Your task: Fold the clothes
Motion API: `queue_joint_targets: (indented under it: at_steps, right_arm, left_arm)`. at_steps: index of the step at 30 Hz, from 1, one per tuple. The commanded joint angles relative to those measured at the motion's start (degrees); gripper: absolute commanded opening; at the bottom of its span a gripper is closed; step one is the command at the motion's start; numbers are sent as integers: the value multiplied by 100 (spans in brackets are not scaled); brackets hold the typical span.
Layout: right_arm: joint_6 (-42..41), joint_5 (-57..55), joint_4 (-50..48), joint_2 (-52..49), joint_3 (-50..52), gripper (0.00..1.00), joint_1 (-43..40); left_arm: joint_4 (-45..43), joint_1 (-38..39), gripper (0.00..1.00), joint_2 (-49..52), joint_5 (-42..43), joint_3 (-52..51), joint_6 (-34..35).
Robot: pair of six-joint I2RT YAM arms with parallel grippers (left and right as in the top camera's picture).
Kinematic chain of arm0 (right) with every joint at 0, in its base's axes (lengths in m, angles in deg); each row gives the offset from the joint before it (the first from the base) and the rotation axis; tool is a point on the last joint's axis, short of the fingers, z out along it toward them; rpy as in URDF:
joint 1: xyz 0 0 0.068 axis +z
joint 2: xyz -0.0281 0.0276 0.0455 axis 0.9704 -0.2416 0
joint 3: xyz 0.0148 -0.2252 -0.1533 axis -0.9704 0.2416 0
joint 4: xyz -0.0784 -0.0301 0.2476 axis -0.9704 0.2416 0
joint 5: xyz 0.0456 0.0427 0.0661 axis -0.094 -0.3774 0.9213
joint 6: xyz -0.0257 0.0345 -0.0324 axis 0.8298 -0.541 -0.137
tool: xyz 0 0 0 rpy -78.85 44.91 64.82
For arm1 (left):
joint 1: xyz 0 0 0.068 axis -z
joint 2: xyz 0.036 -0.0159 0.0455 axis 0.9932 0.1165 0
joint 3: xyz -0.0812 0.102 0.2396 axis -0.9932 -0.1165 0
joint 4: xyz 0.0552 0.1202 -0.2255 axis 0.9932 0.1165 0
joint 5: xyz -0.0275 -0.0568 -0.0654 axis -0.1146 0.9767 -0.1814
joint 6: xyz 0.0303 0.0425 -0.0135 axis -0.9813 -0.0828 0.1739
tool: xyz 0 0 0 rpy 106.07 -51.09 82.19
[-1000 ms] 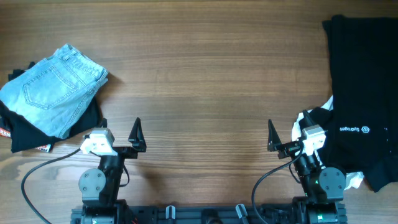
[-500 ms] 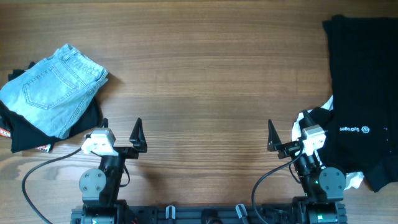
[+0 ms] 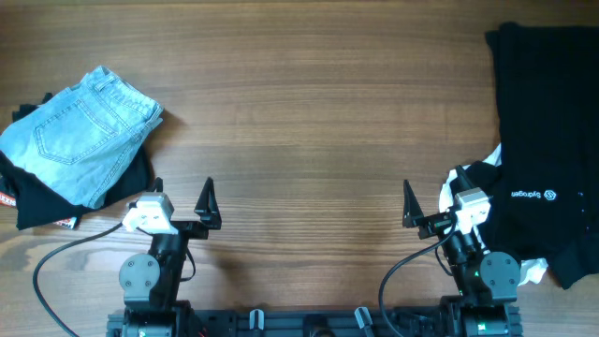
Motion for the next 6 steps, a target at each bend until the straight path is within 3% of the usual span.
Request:
queue_joint_targets:
  at_steps: [1,6]
  right_arm:
    - [31,11,-22,61,4,100,33]
    - [31,11,-22,61,4,100,33]
  left_arm:
    - [0,31,100,-61,107,-37,-114]
    - [0,31,100,-61,107,-37,-114]
